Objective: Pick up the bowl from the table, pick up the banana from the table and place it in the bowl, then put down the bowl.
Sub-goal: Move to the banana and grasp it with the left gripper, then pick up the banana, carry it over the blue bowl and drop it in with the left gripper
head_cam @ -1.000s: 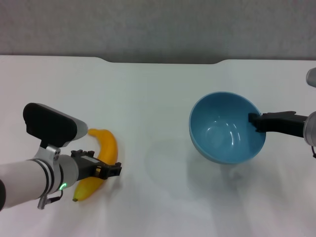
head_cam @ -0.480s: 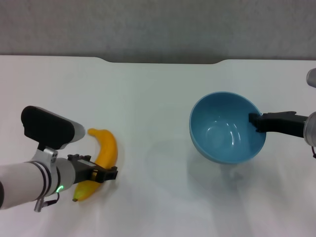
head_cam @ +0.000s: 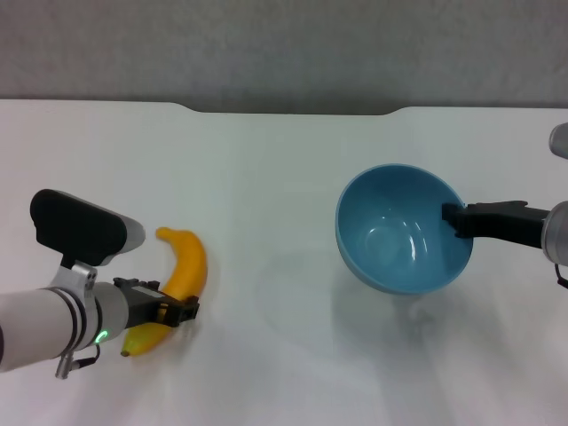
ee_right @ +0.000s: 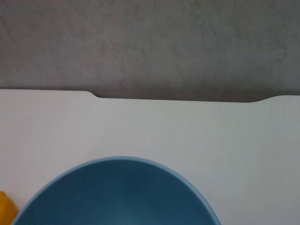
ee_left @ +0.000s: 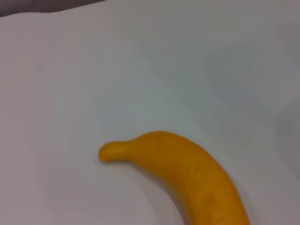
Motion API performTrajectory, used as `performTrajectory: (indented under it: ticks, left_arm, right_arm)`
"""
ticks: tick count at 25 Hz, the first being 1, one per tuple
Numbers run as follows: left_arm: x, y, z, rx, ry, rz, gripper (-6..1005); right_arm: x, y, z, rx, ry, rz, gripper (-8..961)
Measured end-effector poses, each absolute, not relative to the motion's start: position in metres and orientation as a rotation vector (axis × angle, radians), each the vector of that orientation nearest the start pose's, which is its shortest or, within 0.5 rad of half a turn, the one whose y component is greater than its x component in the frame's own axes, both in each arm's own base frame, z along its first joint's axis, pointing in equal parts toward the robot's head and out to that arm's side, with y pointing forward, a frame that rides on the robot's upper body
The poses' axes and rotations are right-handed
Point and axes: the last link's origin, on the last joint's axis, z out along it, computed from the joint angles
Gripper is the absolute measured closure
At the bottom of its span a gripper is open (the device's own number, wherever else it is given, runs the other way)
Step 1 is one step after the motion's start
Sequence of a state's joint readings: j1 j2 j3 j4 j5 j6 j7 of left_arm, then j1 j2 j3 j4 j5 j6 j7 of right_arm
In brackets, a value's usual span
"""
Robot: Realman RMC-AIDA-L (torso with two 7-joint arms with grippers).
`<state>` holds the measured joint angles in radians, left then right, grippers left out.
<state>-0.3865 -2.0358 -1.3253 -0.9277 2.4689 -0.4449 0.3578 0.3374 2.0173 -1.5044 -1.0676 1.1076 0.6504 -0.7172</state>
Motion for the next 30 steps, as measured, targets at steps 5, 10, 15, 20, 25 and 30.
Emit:
performTrajectory:
  ticks: [5, 10, 15, 20, 25, 30]
  left_arm:
    - [-0.290, 0.361, -0.070, -2.139, -1.000, 0.083, 368]
    - [-0.287, 0.364, -0.067, -2.127, -1.015, 0.049, 476]
    - [-0.279, 0.371, -0.058, -2.098, -1.001, -0.018, 498]
    - [-0.249, 0.383, -0.037, -2.068, -0.938, -0.165, 496]
    - [-0.213, 0.388, -0.017, -2.056, -0.853, -0.298, 495]
    - [-0.177, 0.389, -0.012, -2.085, -0.832, -0.431, 493]
  right_arm:
    - [0.266, 0.380, -0.006, -2.114, 1.128, 0.295, 922]
    - [0.271, 0.379, -0.005, -2.103, 1.142, 0.289, 921]
    - [0.273, 0.379, -0.007, -2.111, 1.130, 0.273, 921]
    - [0.278, 0.380, -0.011, -2.125, 1.130, 0.244, 921]
    - [0.274, 0.389, -0.023, -2.159, 1.142, 0.208, 922]
    - [0.266, 0.402, -0.041, -2.204, 1.196, 0.173, 922]
